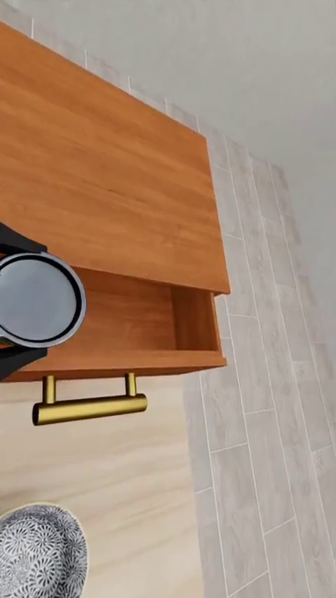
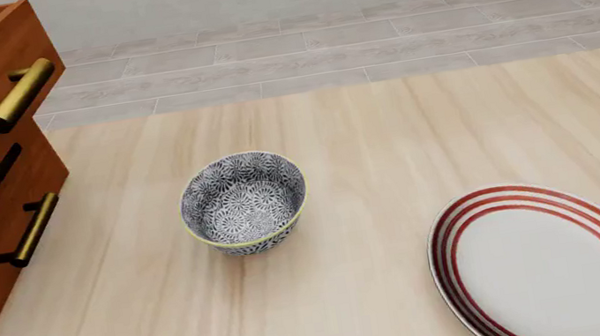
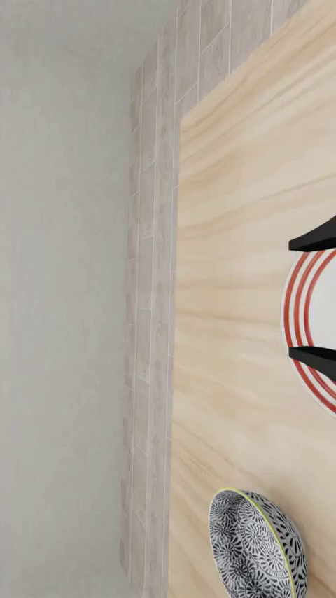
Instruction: Put the ketchup in the top drawer of the cabinet.
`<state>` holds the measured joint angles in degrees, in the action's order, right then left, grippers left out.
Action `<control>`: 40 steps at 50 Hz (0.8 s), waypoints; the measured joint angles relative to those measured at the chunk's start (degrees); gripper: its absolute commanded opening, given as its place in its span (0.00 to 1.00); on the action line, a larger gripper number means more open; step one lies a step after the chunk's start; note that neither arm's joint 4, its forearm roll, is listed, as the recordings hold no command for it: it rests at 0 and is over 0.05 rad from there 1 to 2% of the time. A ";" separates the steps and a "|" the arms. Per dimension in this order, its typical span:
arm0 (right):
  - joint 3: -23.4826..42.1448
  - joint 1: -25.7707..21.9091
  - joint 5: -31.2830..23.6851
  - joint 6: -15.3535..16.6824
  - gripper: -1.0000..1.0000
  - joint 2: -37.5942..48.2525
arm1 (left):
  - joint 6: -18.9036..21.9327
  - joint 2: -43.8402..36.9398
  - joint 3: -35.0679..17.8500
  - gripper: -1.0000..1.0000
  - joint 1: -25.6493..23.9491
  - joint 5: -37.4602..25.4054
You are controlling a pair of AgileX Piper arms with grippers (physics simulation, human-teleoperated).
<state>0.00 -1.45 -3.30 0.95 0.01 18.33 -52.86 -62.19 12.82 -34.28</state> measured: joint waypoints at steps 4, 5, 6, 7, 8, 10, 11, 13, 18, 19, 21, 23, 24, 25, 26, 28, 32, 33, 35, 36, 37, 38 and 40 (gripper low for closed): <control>0.00 0.00 0.00 0.00 1.00 0.00 | 0.26 -0.12 0.09 1.00 0.00 0.26; 0.00 0.00 0.00 0.00 1.00 0.00 | 0.36 -0.14 0.10 1.00 0.00 0.31; 0.00 0.00 0.00 0.00 1.00 0.00 | 0.45 -0.14 0.10 1.00 -0.01 0.34; 0.00 0.00 0.00 0.00 1.00 0.00 | 0.53 -0.14 0.10 1.00 -0.02 0.37; 0.00 0.00 0.00 0.00 1.00 0.00 | 0.59 -0.14 0.10 1.00 -0.02 0.40; 0.00 0.00 0.00 0.00 1.00 0.00 | 0.69 -0.16 0.09 1.00 -0.04 0.44; 0.00 0.00 0.00 0.00 1.00 0.00 | 0.74 -0.17 0.09 1.00 -0.05 0.46; 0.00 0.00 0.00 0.00 1.00 0.00 | 0.79 -0.20 0.04 1.00 -0.06 0.48; 0.00 0.00 0.00 0.00 1.00 0.00 | 0.89 -0.27 -0.06 1.00 -0.07 0.51; 0.00 0.00 0.00 0.00 1.00 0.00 | 0.90 -0.29 -0.07 1.00 -0.07 0.52; 0.00 0.00 0.00 0.00 1.00 0.00 | 0.94 -0.32 -0.07 1.00 -0.07 0.55; 0.00 0.00 0.00 0.00 1.00 0.00 | 0.96 -0.35 -0.06 1.00 -0.06 0.60; 0.00 0.00 0.00 0.00 1.00 0.00 | 0.96 -0.37 -0.06 1.00 -0.06 0.62; 0.00 0.00 0.00 0.00 1.00 0.00 | 0.97 -0.38 -0.05 1.00 -0.06 0.63; 0.00 0.00 0.00 0.00 1.00 0.00 | 0.99 -0.38 -0.06 1.00 -0.06 0.63; 0.00 0.00 0.00 0.00 1.00 0.00 | 0.98 -0.36 -0.12 1.00 -0.06 0.57; 0.00 0.00 0.00 0.00 1.00 0.00 | 0.99 -0.13 -0.18 1.00 -0.14 0.36; 0.00 0.00 0.00 0.00 1.00 0.00 | 1.00 -0.04 -0.21 1.00 -0.16 0.28; 0.00 0.00 0.00 0.00 1.00 0.00 | 1.01 0.17 -0.30 1.00 -0.26 0.05; 0.00 0.00 0.00 0.00 1.00 0.00 | 1.02 0.29 -0.39 1.00 -0.31 -0.10; 0.00 0.00 0.00 0.00 1.00 0.00 | 1.06 0.43 -0.48 1.00 -0.36 -0.25; 0.00 0.00 0.00 0.00 1.00 0.00 | 1.10 0.58 -0.58 1.00 -0.44 -0.42; 0.00 0.00 0.00 0.00 1.00 0.00 | 1.23 0.91 -0.85 1.00 -0.61 -0.84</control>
<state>0.00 -1.45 -3.30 0.95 0.01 19.56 -51.95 -63.04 12.20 -35.13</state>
